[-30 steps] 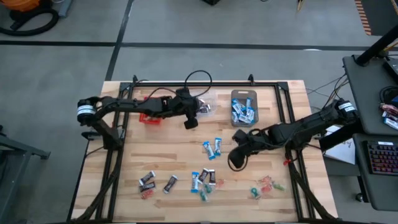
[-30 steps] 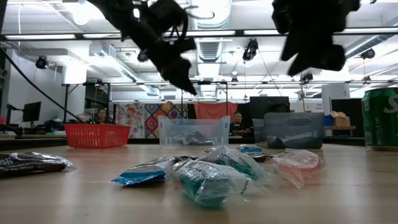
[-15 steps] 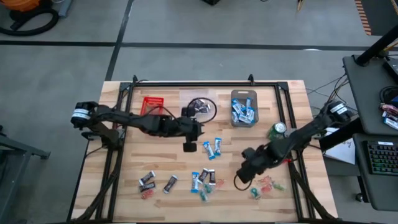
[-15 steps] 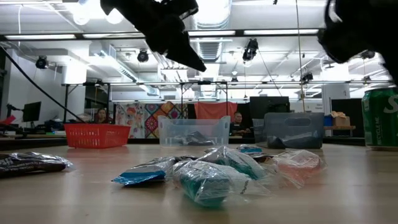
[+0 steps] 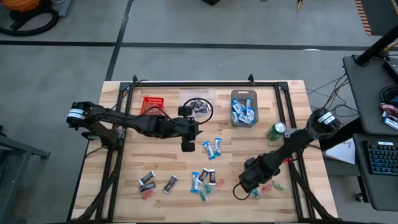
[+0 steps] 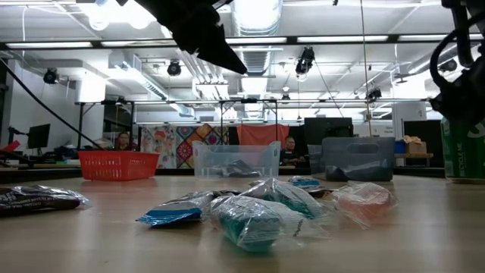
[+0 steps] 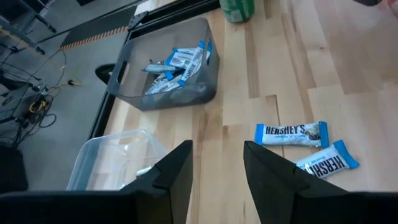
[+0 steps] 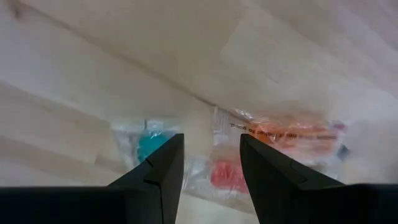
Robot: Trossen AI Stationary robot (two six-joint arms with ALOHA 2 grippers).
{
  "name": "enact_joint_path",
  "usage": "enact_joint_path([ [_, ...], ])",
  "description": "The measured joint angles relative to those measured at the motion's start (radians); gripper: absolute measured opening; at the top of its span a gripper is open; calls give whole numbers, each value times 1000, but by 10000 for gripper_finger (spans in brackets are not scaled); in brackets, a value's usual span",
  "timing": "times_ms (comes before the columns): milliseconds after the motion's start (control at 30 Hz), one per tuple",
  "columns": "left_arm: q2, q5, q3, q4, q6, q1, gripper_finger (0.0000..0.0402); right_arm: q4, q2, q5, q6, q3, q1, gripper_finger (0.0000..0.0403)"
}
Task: Sort candy
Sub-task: Put the orange candy into the red bin
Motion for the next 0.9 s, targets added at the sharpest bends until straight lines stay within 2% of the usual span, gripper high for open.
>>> enact_joint_path([
  [267,-3,0,0,-12,-15,0,126,-8,47,12,-23,1,2,128],
  [500,-3,0,0,-21,-19,0,126,-4,57,73,-94,4,3,64],
  [633,-3,0,0,-22,-19,0,126,-3,40,147,-131,5,3,17],
  [900,-3,112,-29,5,-59,-16,126,7,-49,378,-223,34,3,9],
])
